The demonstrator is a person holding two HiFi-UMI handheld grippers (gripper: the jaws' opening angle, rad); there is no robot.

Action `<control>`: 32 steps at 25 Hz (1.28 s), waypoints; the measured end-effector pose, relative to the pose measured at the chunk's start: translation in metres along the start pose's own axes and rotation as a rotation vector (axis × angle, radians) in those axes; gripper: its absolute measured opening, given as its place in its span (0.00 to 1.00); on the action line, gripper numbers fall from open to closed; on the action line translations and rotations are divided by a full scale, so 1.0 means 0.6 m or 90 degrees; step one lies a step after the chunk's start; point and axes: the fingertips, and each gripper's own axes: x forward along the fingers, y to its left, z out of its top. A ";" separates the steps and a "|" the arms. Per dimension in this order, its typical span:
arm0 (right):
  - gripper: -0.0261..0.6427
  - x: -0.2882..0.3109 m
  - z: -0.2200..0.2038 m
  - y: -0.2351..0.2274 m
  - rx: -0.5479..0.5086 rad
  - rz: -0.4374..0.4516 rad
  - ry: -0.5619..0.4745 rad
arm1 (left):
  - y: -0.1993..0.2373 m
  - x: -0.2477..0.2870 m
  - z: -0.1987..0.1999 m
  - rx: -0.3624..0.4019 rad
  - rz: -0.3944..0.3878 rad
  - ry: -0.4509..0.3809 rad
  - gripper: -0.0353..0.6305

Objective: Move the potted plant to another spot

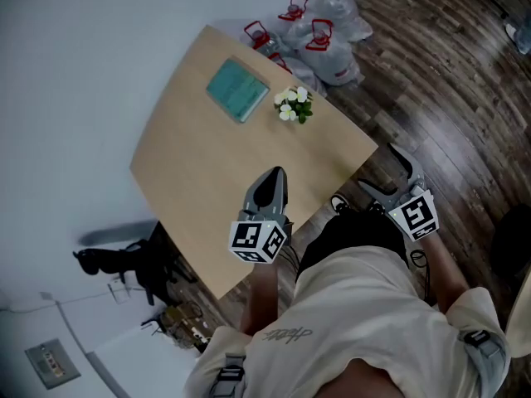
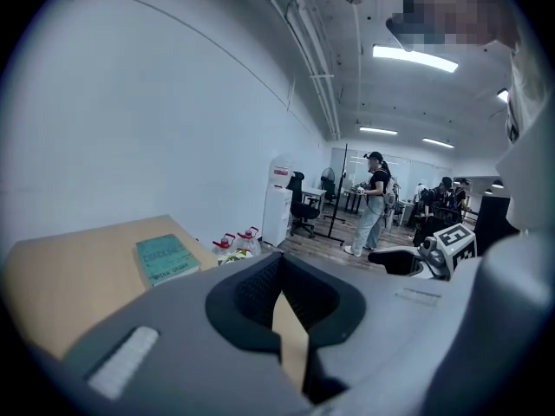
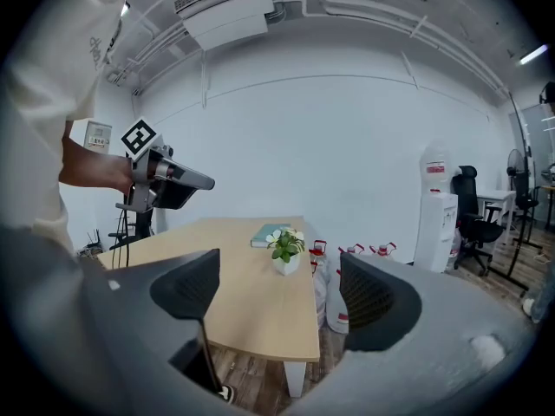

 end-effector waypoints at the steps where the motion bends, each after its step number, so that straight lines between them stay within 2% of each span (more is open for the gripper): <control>1: 0.68 0.007 0.000 0.002 -0.001 0.000 -0.001 | 0.004 0.003 -0.006 -0.003 -0.003 0.002 0.08; 5: 0.68 0.027 0.005 0.007 -0.005 -0.005 0.002 | 0.024 0.023 -0.014 -0.015 -0.013 -0.011 0.08; 8: 0.68 0.024 0.021 0.014 -0.011 -0.015 0.012 | 0.035 0.024 0.014 -0.018 -0.021 -0.043 0.08; 11: 0.68 0.035 0.054 0.008 -0.045 -0.021 0.017 | 0.057 0.022 0.049 -0.018 -0.029 -0.085 0.08; 14: 0.68 0.055 0.090 0.003 -0.083 -0.019 0.012 | 0.086 0.014 0.051 -0.025 -0.029 -0.097 0.08; 16: 0.68 0.066 0.107 0.003 -0.090 -0.020 0.003 | 0.100 0.008 0.044 -0.004 -0.021 -0.091 0.08; 18: 0.68 0.083 0.114 0.006 -0.093 -0.026 -0.002 | 0.106 0.009 0.040 0.037 -0.020 -0.084 0.08; 20: 0.68 0.107 0.109 0.009 -0.089 -0.033 0.003 | 0.112 0.017 0.041 0.050 -0.035 -0.086 0.08; 25: 0.68 0.170 0.086 0.050 -0.083 0.006 0.039 | 0.141 0.006 0.039 0.022 -0.046 -0.099 0.08; 32: 0.68 0.228 0.112 0.067 -0.127 0.044 0.052 | 0.207 -0.035 0.027 -0.027 0.015 -0.113 0.08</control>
